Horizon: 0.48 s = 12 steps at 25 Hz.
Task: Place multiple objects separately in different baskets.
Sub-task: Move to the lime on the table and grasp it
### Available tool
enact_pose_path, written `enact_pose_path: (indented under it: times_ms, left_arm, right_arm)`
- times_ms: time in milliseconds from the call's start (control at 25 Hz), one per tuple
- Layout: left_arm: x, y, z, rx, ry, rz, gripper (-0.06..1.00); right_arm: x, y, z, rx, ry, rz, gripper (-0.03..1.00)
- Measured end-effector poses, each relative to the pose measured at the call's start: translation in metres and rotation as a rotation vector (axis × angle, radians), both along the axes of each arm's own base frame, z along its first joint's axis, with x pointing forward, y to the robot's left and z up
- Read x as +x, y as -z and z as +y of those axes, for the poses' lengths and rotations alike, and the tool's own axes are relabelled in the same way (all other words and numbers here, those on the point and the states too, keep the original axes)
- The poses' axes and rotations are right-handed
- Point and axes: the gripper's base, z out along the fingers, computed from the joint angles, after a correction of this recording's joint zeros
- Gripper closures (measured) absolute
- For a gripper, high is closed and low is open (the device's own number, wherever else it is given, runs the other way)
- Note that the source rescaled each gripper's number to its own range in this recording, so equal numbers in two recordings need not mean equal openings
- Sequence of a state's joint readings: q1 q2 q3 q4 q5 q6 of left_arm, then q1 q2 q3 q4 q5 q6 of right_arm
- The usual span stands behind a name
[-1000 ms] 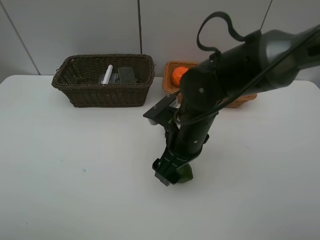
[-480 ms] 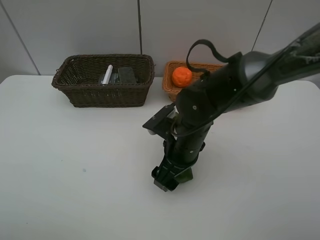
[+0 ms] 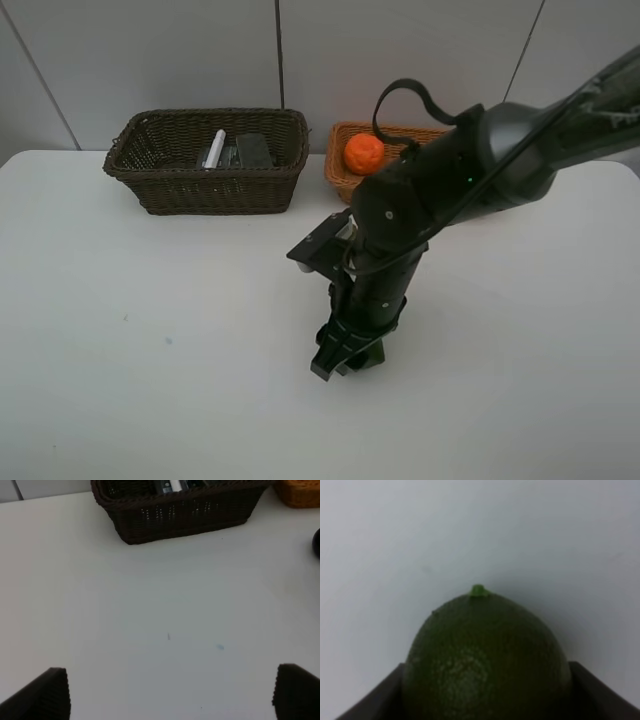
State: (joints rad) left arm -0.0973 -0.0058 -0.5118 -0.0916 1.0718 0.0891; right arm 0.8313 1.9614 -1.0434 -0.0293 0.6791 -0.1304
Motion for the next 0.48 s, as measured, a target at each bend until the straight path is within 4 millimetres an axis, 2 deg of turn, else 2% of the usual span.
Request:
enact_pose_path:
  times_ms: [320, 400, 480]
  left_arm:
    - [0.0, 0.0, 0.0, 0.0, 0.0, 0.0, -0.06]
    - [0.0, 0.0, 0.0, 0.0, 0.0, 0.0, -0.06]
    - [0.0, 0.0, 0.0, 0.0, 0.0, 0.0, -0.06]
  right_arm:
    - [-0.001, 0.0, -0.002, -0.016, 0.0, 0.014, 0.96]
    - [-0.003, -0.009, -0.003, -0.017, 0.001, 0.014, 0.96]
    - [-0.004, -0.026, -0.005, 0.007, 0.0, -0.01, 0.96]
